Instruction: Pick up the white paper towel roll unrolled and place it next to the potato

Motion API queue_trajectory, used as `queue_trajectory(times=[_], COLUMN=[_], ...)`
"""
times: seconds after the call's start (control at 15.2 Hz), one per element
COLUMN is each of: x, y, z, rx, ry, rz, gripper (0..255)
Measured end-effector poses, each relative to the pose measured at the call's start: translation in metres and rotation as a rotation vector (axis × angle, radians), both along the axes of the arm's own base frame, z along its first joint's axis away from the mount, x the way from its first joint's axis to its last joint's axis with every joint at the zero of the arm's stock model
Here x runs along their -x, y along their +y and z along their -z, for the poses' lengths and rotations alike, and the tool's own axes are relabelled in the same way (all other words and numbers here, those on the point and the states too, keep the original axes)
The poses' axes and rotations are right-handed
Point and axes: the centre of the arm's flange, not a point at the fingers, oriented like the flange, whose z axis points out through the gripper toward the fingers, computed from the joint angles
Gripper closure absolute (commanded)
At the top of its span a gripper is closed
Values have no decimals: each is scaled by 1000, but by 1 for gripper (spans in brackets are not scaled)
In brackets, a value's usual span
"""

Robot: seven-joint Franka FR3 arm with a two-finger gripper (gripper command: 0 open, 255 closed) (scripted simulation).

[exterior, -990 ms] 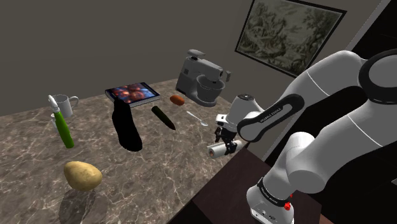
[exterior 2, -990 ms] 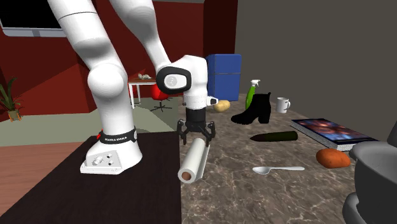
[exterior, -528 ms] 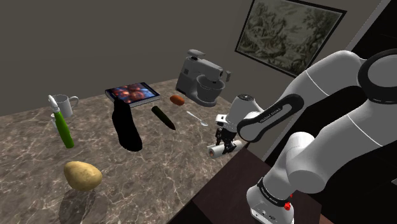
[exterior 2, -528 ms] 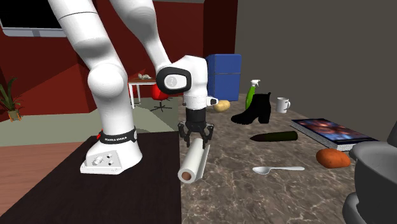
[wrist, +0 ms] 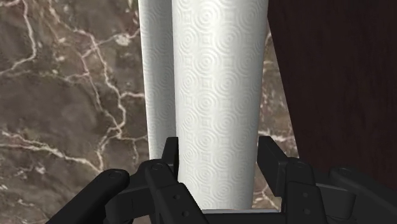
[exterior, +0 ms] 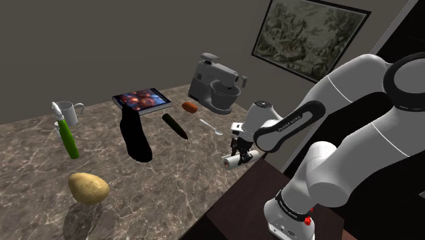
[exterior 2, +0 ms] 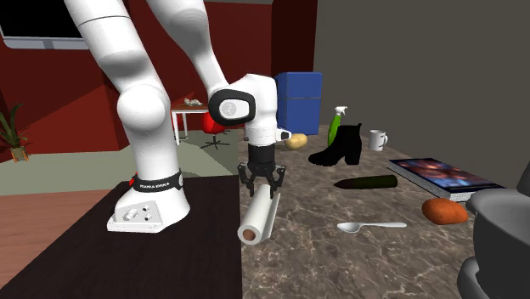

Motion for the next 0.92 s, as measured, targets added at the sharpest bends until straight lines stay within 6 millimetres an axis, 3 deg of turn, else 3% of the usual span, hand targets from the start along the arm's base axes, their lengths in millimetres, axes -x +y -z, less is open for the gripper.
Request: queue_trajectory(times=[0.2, 0.92], x=[0, 0], y=[0, 0], z=[-6, -62], rx=[0, 0], ry=[1, 1], rz=[0, 0], gripper=[255, 255])
